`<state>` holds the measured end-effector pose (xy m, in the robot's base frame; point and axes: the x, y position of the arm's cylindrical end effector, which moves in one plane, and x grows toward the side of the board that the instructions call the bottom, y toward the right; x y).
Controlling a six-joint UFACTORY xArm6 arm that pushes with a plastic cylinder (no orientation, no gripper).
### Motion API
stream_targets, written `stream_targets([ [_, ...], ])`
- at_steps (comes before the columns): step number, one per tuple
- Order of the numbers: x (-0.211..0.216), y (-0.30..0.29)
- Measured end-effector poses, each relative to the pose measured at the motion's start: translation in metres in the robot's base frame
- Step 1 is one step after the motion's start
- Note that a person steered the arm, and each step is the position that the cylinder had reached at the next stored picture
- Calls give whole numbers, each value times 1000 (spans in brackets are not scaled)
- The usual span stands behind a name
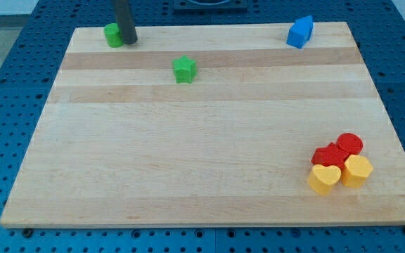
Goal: Nudge the green star down a bit
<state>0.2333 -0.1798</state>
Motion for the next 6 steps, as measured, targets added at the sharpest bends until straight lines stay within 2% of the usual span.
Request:
stream_targets([
  [1,4,12],
  [4,70,152],
  [6,111,182],
])
